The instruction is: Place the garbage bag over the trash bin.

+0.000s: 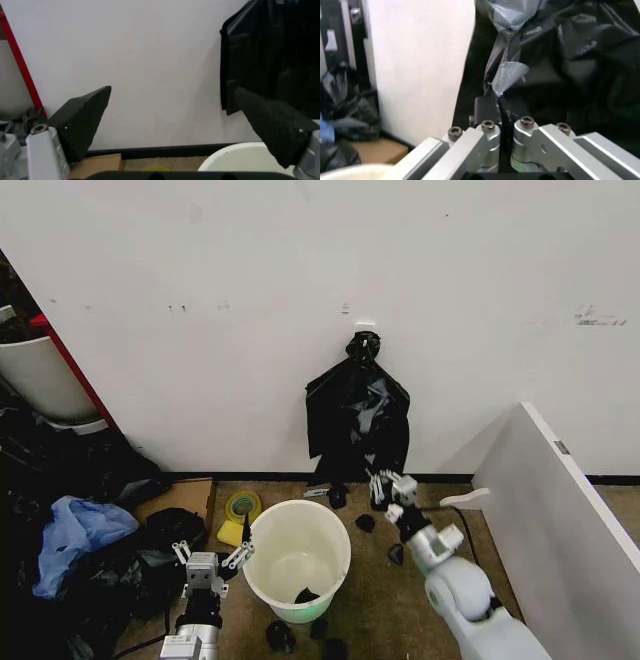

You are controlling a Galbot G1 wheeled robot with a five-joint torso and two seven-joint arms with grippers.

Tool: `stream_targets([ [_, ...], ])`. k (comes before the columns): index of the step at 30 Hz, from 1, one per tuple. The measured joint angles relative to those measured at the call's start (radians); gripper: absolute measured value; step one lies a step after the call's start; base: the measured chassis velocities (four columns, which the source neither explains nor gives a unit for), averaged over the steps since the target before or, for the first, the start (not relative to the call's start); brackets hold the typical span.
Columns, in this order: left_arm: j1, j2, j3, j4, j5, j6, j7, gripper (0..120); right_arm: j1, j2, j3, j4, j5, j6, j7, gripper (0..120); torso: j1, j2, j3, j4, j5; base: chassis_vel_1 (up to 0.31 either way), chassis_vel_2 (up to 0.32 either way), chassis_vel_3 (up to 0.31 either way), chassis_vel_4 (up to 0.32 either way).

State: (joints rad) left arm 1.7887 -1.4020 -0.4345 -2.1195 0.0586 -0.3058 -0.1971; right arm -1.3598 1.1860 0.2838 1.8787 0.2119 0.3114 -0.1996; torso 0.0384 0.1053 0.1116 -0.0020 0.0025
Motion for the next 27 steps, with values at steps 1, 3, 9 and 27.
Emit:
stream_targets([
  [1, -0.002, 0.002, 0.0, 0.001, -0.001, 0.0, 0.0, 98, -0.022, -0.003, 0.006, 0.009, -0.02, 0.01, 0.001, 0, 0.0, 0.0, 0.0, 0.0, 0.0001, 0.0, 0.0, 0.0, 0.0],
  [3, -0.004, 0.003, 0.001, 0.002, -0.002, 0.0, 0.0, 98, -0.037, -0.005, 0.012, 0.015, -0.036, 0.019, 0.001, 0, 0.0, 0.0, 0.0, 0.0, 0.0001, 0.0, 0.0, 0.0, 0.0],
  [9, -0.013, 0.013, 0.003, 0.007, -0.008, 0.0, 0.0, 98, -0.139, -0.013, 0.049, 0.032, -0.152, 0.122, 0.002, 0, 0.0, 0.0, 0.0, 0.0001, 0.0001, 0.0, 0.0, 0.0, 0.0],
  [27, -0.017, 0.045, 0.004, 0.009, -0.02, 0.003, -0.001, 98, -0.263, -0.019, 0.073, 0.053, -0.252, 0.24, 0.009, 0, 0.0, 0.0, 0.0, 0.0001, 0.0001, 0.0, 0.0, 0.0, 0.0],
])
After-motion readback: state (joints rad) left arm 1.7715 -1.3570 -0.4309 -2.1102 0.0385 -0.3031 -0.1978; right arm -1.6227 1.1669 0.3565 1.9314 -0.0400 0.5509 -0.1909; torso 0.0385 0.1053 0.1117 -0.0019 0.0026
